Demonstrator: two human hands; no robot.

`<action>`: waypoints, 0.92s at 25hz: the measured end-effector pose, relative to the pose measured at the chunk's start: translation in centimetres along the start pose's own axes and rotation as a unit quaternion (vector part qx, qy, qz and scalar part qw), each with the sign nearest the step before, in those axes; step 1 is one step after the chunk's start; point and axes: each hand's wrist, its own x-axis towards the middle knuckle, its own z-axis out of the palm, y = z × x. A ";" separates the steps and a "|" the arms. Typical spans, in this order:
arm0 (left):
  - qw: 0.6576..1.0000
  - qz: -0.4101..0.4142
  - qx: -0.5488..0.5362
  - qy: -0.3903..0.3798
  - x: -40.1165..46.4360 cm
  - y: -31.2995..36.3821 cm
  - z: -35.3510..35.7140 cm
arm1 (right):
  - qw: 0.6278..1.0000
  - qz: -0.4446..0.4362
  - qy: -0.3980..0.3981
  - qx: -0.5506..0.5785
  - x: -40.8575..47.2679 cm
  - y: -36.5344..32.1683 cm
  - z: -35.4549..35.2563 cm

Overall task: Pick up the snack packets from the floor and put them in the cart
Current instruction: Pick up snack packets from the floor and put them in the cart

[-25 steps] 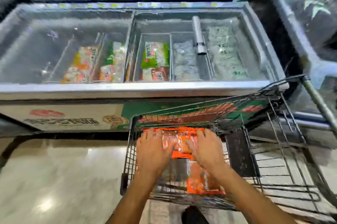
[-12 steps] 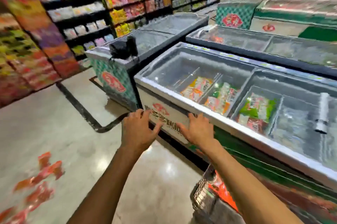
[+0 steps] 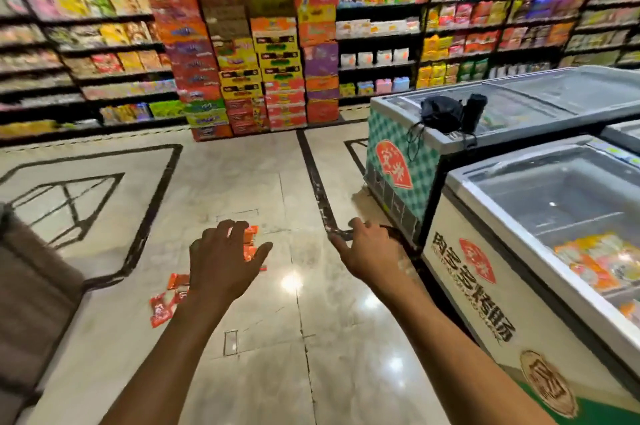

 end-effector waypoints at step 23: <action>0.976 -0.197 -0.041 -0.086 29.3 -35.4 11.4 | 0.985 -0.097 -0.138 0.044 38.7 -31.3 22.3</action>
